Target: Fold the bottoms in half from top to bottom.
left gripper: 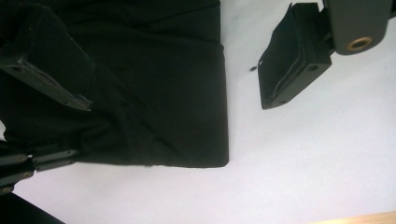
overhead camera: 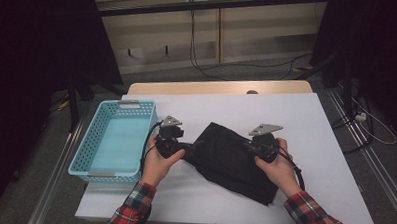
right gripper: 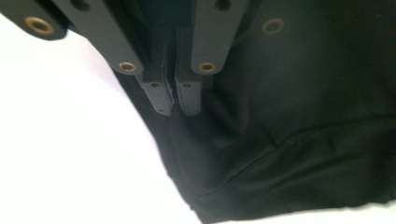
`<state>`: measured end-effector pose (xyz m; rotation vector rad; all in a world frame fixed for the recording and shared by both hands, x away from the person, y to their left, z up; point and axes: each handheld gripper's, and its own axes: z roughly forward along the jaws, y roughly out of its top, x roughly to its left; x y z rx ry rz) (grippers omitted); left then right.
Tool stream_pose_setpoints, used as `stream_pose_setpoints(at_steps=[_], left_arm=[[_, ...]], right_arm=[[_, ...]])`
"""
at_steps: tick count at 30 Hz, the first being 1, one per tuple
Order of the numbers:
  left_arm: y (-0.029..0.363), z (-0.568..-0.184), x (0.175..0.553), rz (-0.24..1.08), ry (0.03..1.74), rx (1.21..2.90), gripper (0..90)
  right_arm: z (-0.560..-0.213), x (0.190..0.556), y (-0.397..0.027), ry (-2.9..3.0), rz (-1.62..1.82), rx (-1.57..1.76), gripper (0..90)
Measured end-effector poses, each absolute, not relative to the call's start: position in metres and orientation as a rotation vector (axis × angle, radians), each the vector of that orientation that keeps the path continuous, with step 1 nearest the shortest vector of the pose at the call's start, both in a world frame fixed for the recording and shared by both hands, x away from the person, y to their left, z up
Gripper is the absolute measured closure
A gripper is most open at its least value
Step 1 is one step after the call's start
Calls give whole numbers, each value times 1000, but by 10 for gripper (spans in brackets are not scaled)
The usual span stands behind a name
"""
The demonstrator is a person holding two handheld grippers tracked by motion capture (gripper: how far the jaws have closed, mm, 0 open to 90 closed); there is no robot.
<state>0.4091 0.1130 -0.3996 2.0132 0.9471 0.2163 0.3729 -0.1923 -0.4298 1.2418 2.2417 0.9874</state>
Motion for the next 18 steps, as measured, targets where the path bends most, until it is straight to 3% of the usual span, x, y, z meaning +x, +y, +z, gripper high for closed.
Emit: stream_pose_setpoints(at_steps=[3,9,10,14,17,18], left_arm=[[112,-399,409,220,945,1999,122],[110,-401,409,208,945,2006,122],[110,-402,410,209,948,2004,122],[111,-402,410,207,949,2012,122],[111,-402,410,215,949,2010,122],[112,-402,410,217,948,2012,122]], right_arm=[[-430,374,-201,2232,973,1273,839],[-436,378,-209,2197,954,1341,580],[-437,379,-210,2205,964,1355,570],[-444,383,-209,2232,923,1375,581],[-446,384,-208,2259,963,1374,794],[-445,384,-208,2267,963,1356,827]])
